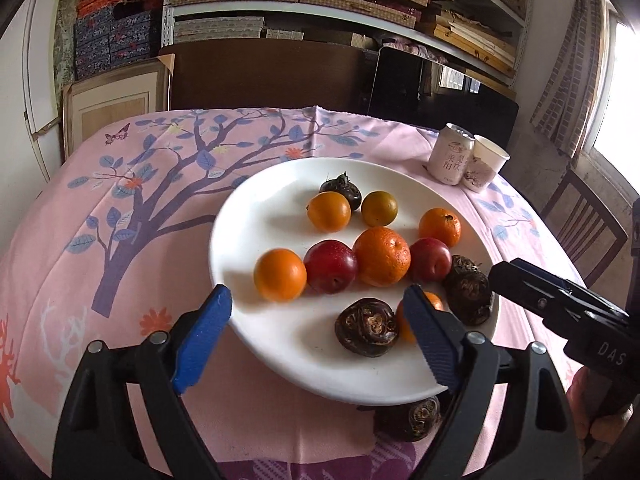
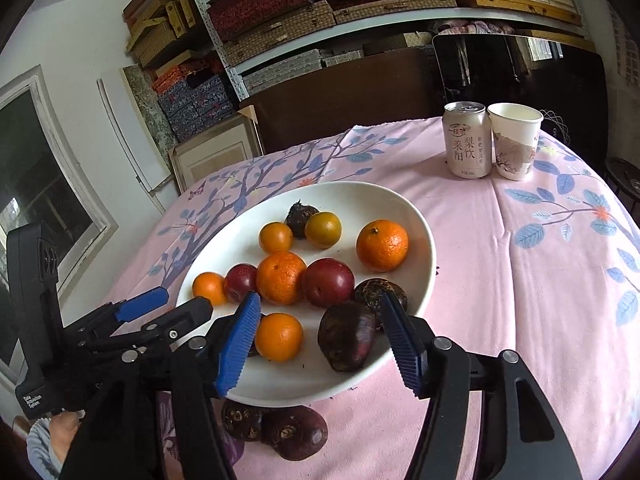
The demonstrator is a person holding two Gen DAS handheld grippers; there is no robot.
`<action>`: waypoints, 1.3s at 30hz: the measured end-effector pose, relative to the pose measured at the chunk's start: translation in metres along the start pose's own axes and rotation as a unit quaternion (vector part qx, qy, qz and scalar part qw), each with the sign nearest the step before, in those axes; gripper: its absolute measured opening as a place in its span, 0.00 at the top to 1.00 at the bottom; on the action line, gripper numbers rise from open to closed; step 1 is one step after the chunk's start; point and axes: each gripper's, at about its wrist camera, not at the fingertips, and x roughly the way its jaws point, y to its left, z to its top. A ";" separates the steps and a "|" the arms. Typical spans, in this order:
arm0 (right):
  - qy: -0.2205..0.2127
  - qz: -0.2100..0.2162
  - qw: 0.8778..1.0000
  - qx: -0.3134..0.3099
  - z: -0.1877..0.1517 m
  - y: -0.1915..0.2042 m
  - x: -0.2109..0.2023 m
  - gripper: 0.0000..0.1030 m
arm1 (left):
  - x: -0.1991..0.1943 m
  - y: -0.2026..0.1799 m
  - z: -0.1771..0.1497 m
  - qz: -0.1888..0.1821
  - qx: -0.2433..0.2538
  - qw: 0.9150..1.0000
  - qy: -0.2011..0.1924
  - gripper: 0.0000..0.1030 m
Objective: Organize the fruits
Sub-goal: 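Carry the dark fruit and mandarin onto the white plate and open both grippers, then grasp a yellow tomato with the left gripper while the right gripper grasps a red cherry tomato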
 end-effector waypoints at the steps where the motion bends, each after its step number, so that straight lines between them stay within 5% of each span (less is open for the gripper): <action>1: 0.001 0.002 1.000 0.006 -0.001 -0.003 -0.002 0.39 | -0.003 0.000 -0.002 0.000 0.000 1.000 -0.002 0.14; 13: 0.003 -0.013 1.000 -0.009 -0.046 -0.006 -0.044 0.30 | -0.035 -0.008 -0.064 0.038 0.028 0.999 0.025 0.05; 19: -0.007 -0.022 1.000 0.011 -0.060 -0.017 -0.065 0.19 | -0.085 -0.033 -0.098 0.004 0.066 0.998 -0.012 0.05; 27: -0.004 -0.010 0.999 0.042 -0.070 -0.030 -0.076 0.19 | -0.090 -0.070 -0.138 -0.005 0.143 0.989 0.029 0.05; 39: 0.001 -0.010 0.999 0.039 -0.074 -0.027 -0.079 0.19 | -0.072 -0.051 -0.130 -0.045 0.072 0.994 0.065 0.05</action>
